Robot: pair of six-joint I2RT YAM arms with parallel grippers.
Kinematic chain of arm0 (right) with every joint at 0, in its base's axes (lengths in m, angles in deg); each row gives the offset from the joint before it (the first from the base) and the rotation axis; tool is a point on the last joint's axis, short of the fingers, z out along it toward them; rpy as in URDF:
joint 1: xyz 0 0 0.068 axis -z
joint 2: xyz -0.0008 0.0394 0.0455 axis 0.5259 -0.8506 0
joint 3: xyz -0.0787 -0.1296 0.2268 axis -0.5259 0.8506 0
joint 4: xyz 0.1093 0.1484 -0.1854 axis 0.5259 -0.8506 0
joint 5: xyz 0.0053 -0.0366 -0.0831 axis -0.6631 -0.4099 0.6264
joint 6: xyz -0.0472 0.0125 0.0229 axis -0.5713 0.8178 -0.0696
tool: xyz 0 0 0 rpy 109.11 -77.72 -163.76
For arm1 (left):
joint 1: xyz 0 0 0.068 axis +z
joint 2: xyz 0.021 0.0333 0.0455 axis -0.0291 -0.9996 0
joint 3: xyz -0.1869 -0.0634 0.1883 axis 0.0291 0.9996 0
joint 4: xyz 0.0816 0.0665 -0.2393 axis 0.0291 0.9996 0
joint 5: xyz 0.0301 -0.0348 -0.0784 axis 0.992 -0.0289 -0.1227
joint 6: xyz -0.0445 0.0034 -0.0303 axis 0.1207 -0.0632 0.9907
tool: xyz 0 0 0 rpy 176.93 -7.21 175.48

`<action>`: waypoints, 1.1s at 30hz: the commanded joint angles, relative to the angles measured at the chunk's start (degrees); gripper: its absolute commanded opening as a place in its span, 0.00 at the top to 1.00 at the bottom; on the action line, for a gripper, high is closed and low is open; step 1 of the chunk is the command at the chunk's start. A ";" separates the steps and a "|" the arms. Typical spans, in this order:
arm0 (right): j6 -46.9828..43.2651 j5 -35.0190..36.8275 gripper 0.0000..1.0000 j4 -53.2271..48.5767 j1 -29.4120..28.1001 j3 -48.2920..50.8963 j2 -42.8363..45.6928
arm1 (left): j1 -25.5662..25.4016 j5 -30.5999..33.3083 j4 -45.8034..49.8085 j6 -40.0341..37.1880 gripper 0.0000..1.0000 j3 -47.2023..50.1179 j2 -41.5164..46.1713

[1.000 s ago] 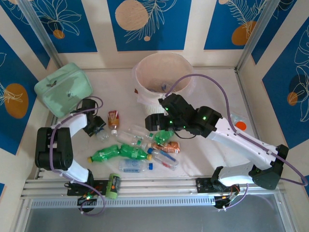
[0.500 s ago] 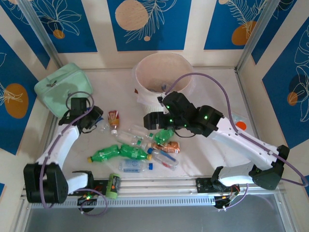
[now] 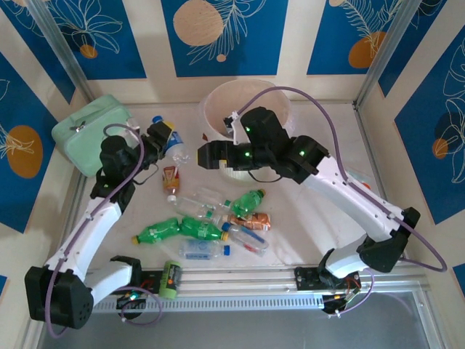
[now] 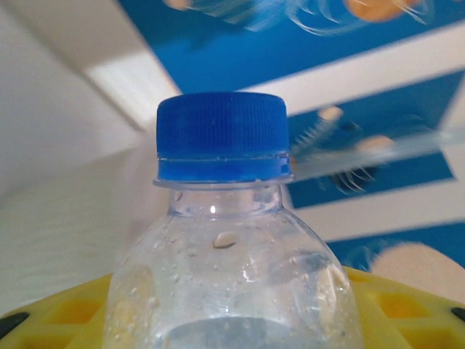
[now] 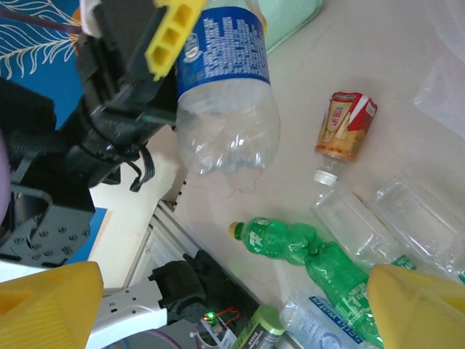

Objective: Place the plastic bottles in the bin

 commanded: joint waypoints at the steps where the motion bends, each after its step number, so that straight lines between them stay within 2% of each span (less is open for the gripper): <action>1: -0.79 -5.12 0.05 0.06 1.36 -3.78 -1.98 | -2.89 -4.19 -14.03 3.01 0.43 -0.69 -0.34; 8: -1.23 -9.34 0.06 0.25 2.21 -8.47 -6.74 | -5.54 -5.16 -27.17 10.15 0.44 1.49 -3.27; 15: -0.66 -12.46 0.11 1.56 1.88 -11.02 -9.69 | -7.59 -4.22 -31.32 12.22 0.44 1.68 -4.57; 20: -0.35 -12.14 0.15 2.22 1.89 -11.00 -10.50 | -8.25 -4.13 -35.25 13.87 0.44 1.59 -5.64; 27: -0.34 -12.02 0.32 2.63 1.86 -11.38 -10.82 | -8.43 -4.37 -35.70 13.94 0.44 2.12 -6.66; 33: -0.39 -12.13 0.41 2.72 1.77 -11.39 -10.67 | -8.43 -3.83 -32.84 12.23 0.39 1.95 -6.46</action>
